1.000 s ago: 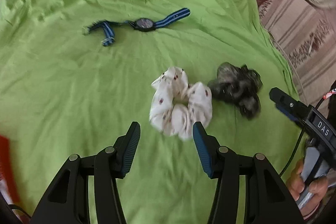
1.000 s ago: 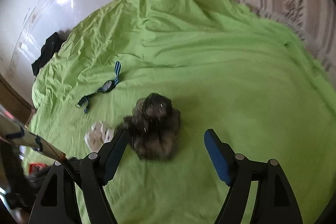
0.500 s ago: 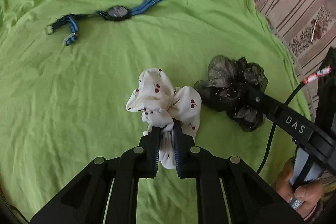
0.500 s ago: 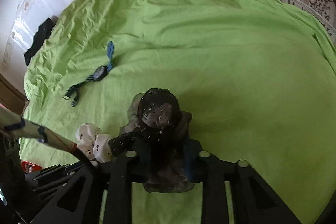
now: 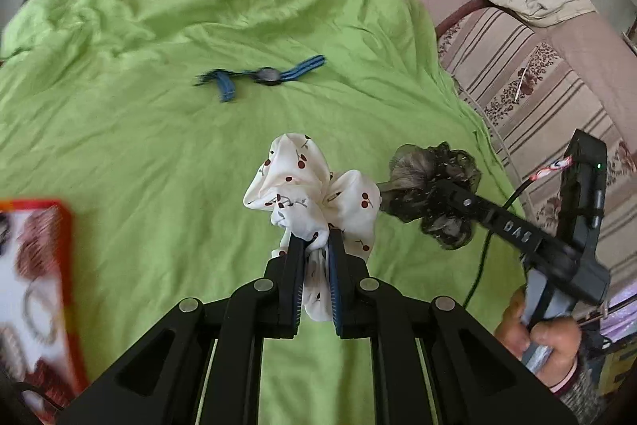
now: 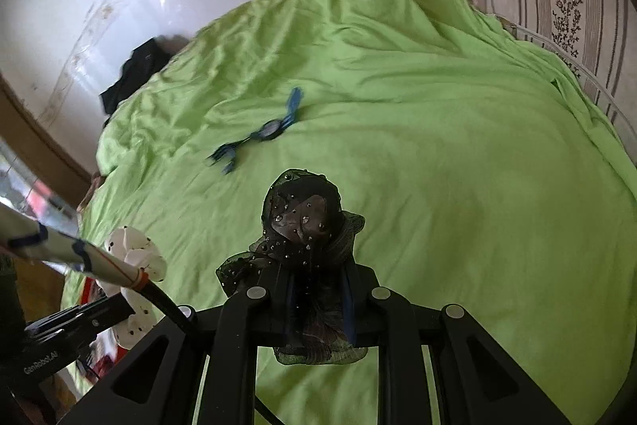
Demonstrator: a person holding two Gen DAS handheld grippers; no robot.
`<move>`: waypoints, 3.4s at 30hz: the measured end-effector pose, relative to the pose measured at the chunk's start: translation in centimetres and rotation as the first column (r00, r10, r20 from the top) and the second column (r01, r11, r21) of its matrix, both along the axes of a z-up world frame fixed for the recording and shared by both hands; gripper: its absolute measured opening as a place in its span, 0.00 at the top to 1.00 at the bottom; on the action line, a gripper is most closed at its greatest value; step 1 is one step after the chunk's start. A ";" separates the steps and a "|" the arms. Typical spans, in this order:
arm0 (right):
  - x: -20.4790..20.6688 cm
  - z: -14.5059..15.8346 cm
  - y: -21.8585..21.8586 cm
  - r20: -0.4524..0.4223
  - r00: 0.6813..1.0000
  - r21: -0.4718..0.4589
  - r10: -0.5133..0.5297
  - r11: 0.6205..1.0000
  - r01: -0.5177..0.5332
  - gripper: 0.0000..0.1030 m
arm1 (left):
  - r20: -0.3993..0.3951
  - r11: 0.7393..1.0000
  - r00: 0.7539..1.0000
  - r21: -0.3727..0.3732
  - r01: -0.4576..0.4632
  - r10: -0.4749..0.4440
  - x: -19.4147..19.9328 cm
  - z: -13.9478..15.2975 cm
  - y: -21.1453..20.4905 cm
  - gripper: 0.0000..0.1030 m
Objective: Organize jewelry
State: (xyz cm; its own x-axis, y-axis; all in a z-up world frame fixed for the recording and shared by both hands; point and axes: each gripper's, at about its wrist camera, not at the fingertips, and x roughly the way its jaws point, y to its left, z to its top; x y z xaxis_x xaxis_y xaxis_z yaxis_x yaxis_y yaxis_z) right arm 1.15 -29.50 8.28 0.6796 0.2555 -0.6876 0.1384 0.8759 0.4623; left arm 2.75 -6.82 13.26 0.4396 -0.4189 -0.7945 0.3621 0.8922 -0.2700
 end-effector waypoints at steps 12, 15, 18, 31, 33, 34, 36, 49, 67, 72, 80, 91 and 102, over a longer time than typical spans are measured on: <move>-3.7 1.1 15.3 -0.005 0.955 -0.005 0.297 0.955 -0.297 0.81 | 0.000 0.953 0.956 0.069 -0.294 0.295 -4.9 1.0 20.2 0.89; -3.4 1.5 19.1 0.006 0.928 0.041 0.371 0.928 -0.371 0.81 | 0.016 0.925 0.931 0.107 -0.364 0.364 -4.4 0.7 24.9 0.89; -2.7 1.7 23.0 0.008 0.901 0.090 0.435 0.897 -0.434 0.81 | 0.003 0.904 0.911 0.126 -0.409 0.412 -3.2 -0.3 28.6 0.89; 1.0 -1.1 39.2 -0.020 0.775 0.129 0.631 0.771 -0.624 0.80 | -0.122 0.865 0.857 0.100 -0.491 0.501 4.4 -6.2 35.7 0.89; 1.3 -2.0 40.4 -0.036 0.764 0.104 0.645 0.762 -0.639 0.80 | -0.129 0.871 0.861 0.100 -0.482 0.491 5.0 -6.7 35.4 0.89; 1.4 -2.5 41.0 -0.045 0.759 0.094 0.649 0.759 -0.644 0.80 | -0.135 0.875 0.865 0.100 -0.473 0.483 5.3 -7.0 35.2 0.88; 1.7 -3.2 41.5 -0.057 0.755 0.076 0.653 0.757 -0.649 0.79 | -0.149 0.885 0.873 0.098 -0.455 0.465 5.7 -7.8 34.8 0.88; 0.4 -1.6 41.7 0.007 0.760 -0.076 0.650 0.758 -0.648 0.37 | -0.095 0.887 0.882 0.057 -0.458 0.462 4.6 -5.6 34.7 0.70; -9.3 0.5 30.3 0.020 0.851 -0.227 0.524 0.832 -0.507 0.33 | 0.400 0.814 0.778 0.117 -0.568 0.485 -9.8 5.1 26.4 0.18; -12.2 -0.1 26.2 0.013 0.898 -0.248 0.439 0.872 -0.423 0.33 | 0.542 0.788 0.675 0.038 -0.614 0.500 -14.2 7.6 23.5 0.02; -16.4 0.0 18.1 0.020 0.974 -0.263 0.226 0.941 -0.213 0.30 | 0.680 0.738 0.525 -0.035 -0.674 0.512 -19.3 10.1 17.9 0.00; -17.4 0.1 14.0 0.011 0.994 -0.225 0.107 0.969 -0.102 0.30 | 0.703 0.822 0.583 -0.005 -0.570 0.408 -21.4 10.3 12.5 0.00; -17.6 -0.4 18.5 0.002 0.984 -0.337 0.180 0.926 -0.169 0.29 | 0.653 0.779 0.594 0.010 -0.628 0.470 -21.3 8.9 14.7 0.00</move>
